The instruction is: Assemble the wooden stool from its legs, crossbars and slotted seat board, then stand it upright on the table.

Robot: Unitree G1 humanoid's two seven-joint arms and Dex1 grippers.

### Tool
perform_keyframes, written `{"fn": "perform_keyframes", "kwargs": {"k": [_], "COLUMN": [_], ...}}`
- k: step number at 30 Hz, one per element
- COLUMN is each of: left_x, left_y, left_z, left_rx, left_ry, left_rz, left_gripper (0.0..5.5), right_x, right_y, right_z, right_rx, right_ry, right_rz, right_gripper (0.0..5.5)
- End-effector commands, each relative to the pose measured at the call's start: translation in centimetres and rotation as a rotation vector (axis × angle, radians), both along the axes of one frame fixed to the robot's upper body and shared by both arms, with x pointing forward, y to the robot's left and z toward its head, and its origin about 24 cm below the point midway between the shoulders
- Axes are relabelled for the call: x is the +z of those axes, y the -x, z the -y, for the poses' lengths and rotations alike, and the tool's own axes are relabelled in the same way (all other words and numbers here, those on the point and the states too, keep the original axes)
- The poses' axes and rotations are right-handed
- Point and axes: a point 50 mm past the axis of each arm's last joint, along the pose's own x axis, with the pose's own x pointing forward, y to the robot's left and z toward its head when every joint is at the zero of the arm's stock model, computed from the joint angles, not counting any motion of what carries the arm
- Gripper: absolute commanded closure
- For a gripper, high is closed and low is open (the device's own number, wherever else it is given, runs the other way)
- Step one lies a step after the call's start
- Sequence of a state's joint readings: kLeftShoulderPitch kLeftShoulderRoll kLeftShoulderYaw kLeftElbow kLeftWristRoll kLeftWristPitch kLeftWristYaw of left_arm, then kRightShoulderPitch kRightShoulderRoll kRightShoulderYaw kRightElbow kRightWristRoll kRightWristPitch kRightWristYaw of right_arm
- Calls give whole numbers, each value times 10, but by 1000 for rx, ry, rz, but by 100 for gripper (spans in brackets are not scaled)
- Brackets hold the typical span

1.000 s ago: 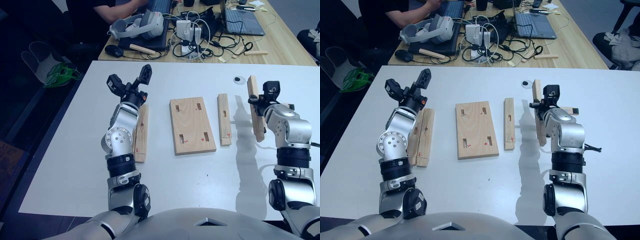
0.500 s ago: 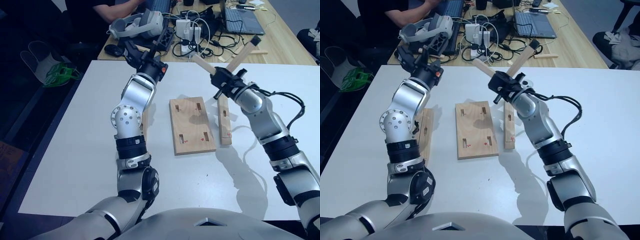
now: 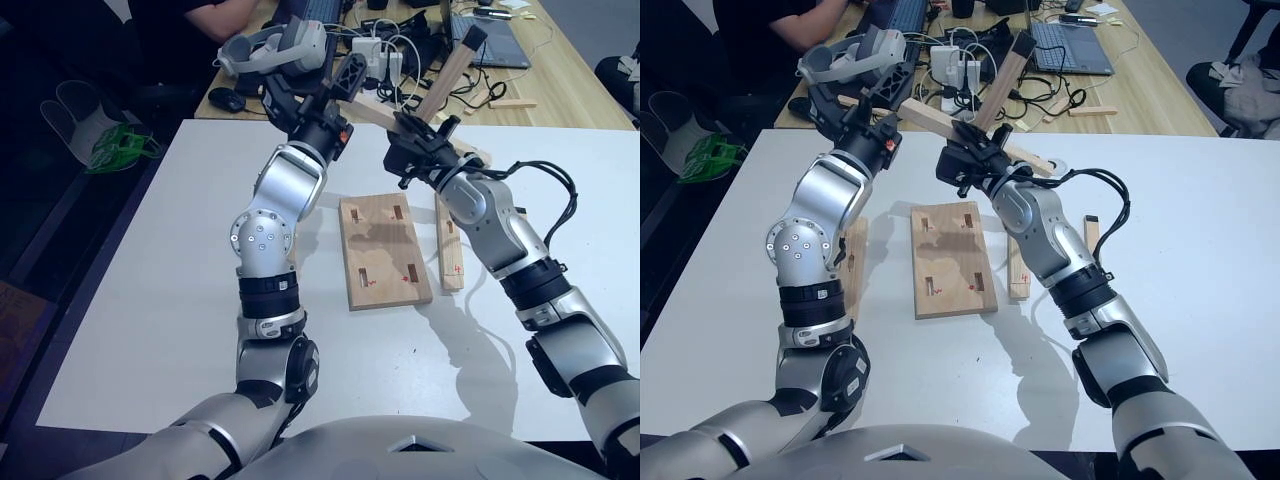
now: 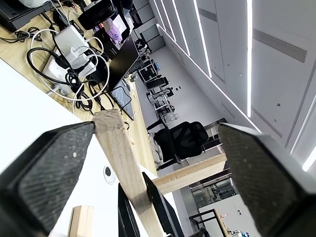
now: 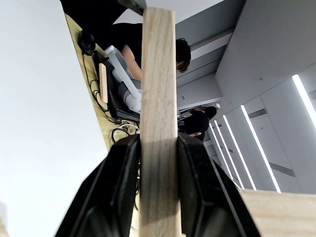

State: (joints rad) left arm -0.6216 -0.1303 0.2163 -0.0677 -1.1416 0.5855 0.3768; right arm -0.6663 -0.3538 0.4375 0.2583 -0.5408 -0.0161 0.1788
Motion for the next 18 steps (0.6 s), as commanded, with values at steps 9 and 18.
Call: {"fn": "perform_keyframes", "kwargs": {"k": [9,18], "left_x": [-5,-5], "left_y": [7,5], "left_z": [33,29], "left_rx": [-115,-71], "left_ry": [74,89], "left_rz": [-58,-64], "left_gripper": [128,128], "right_x": [28,12], "right_y": [-8,6], "right_z": [-6,-17], "right_rx": [-18,122], "right_ry": [-51,-27], "right_rz": [173,107], "right_gripper": [449,449]}}
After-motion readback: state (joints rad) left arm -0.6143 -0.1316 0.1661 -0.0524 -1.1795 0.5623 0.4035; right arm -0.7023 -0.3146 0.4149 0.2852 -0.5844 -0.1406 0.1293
